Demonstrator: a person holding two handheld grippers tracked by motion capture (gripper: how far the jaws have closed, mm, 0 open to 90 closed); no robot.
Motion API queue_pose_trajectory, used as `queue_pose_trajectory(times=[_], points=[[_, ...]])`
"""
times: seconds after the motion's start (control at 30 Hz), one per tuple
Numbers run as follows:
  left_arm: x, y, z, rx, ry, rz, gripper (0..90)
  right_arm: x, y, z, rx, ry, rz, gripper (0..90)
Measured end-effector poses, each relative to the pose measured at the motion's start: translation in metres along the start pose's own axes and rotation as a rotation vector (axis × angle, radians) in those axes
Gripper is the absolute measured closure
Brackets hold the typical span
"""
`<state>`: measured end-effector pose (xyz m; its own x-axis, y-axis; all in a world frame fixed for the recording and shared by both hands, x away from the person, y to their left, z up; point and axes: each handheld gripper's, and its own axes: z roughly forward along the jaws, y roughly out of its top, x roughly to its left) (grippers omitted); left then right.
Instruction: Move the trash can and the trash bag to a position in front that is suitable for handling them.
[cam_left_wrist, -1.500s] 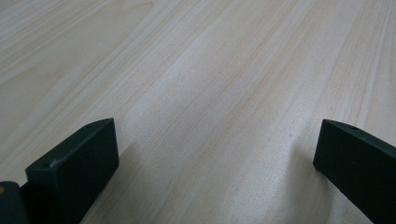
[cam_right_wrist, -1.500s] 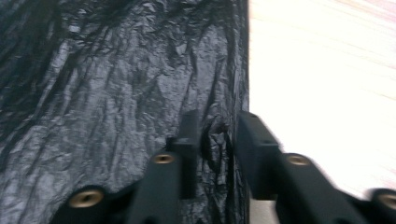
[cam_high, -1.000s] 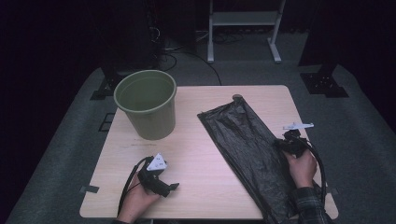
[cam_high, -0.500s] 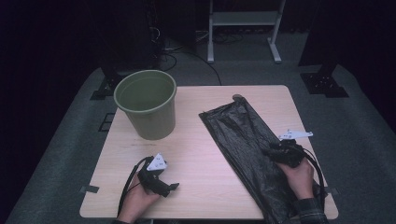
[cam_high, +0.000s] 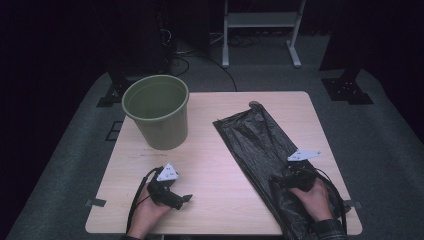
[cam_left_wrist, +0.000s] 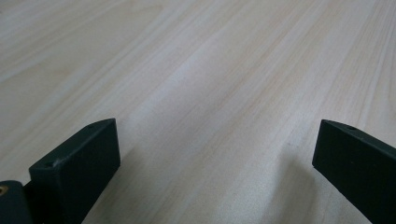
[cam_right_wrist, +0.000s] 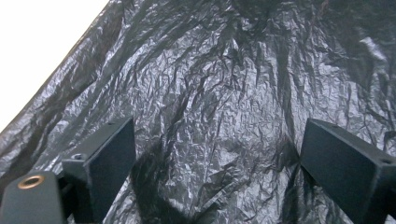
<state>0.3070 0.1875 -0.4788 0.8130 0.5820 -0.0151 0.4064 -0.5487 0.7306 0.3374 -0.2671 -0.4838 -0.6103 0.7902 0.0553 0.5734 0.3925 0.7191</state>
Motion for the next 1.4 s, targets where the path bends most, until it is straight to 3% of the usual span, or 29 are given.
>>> queue_pose_trajectory(times=[0.07,0.3,0.6,1.0,1.23,1.4], points=[[0.002,0.0,-0.003,-0.009,-0.01,-0.022,0.0,0.0,-0.001,0.0,-0.003,-0.007,-0.014,9.8],[-0.001,0.004,-0.011,-0.001,0.007,-0.02,0.0,0.0,-0.003,0.001,-0.013,-0.03,-0.038,9.9],[0.001,0.011,-0.026,-0.04,-0.014,-0.043,0.0,0.001,-0.003,0.001,-0.014,-0.047,-0.018,10.0],[0.003,0.03,-0.057,-0.08,0.029,-0.046,0.0,-0.001,-0.001,0.003,-0.014,-0.049,-0.018,10.0],[0.01,0.038,-0.076,-0.09,0.057,-0.08,0.0,-0.001,-0.001,0.003,-0.014,-0.046,-0.019,10.3],[0.014,0.046,-0.088,-0.094,0.067,-0.083,0.0,-0.001,-0.001,0.003,-0.013,-0.043,-0.019,10.3]])
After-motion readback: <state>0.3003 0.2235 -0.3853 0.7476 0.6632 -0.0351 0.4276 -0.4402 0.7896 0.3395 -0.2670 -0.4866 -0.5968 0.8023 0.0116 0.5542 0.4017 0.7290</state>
